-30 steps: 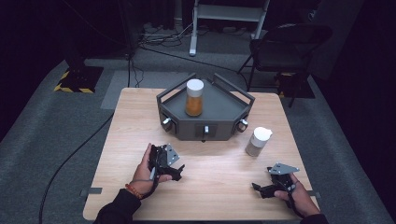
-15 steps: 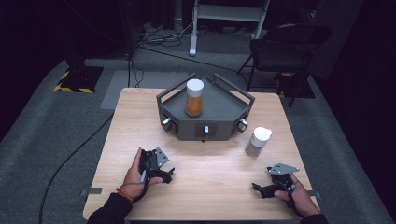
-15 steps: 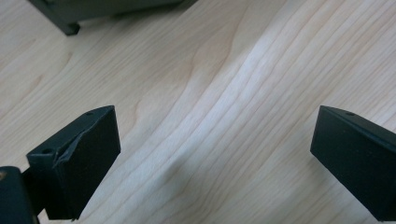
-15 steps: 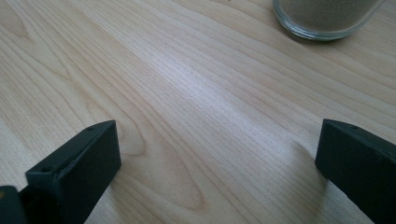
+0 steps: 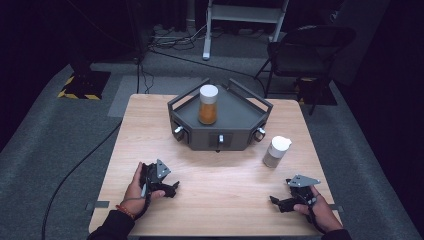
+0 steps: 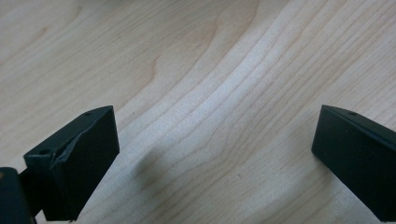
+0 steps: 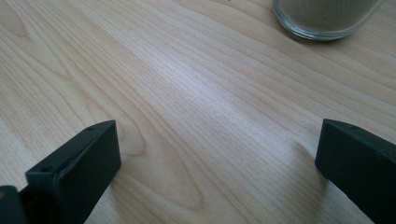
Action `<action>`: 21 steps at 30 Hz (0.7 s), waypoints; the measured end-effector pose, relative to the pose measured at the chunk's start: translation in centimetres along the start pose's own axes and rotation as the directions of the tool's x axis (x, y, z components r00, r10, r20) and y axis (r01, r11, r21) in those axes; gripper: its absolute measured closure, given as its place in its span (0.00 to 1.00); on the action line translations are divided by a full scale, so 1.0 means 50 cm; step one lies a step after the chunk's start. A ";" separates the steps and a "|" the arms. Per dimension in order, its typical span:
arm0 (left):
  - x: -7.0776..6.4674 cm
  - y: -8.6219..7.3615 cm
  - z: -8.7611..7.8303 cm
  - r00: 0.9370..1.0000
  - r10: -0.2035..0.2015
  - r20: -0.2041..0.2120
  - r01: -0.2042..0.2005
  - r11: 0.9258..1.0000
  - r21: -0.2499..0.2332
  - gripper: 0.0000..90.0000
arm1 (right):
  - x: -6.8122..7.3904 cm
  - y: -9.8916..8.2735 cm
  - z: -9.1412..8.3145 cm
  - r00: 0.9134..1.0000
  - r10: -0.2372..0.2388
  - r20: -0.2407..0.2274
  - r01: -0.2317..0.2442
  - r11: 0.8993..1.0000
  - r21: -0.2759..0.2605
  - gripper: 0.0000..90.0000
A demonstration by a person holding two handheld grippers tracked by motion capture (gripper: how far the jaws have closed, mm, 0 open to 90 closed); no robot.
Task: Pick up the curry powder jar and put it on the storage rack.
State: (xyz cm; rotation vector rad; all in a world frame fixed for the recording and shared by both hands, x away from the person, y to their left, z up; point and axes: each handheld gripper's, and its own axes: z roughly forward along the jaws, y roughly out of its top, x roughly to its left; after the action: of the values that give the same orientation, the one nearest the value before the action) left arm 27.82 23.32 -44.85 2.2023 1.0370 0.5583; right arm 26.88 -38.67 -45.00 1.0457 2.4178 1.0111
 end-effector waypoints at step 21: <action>0.046 -0.006 0.004 0.993 -0.082 0.081 0.080 0.997 0.022 0.00 | 0.000 0.000 0.000 1.000 0.000 0.000 0.000 1.000 0.000 0.00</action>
State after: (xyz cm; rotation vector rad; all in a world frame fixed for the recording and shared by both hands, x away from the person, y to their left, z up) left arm 29.19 25.23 -44.95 2.1697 1.0873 0.4203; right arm 26.89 -38.66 -45.00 1.0460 2.4180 1.0110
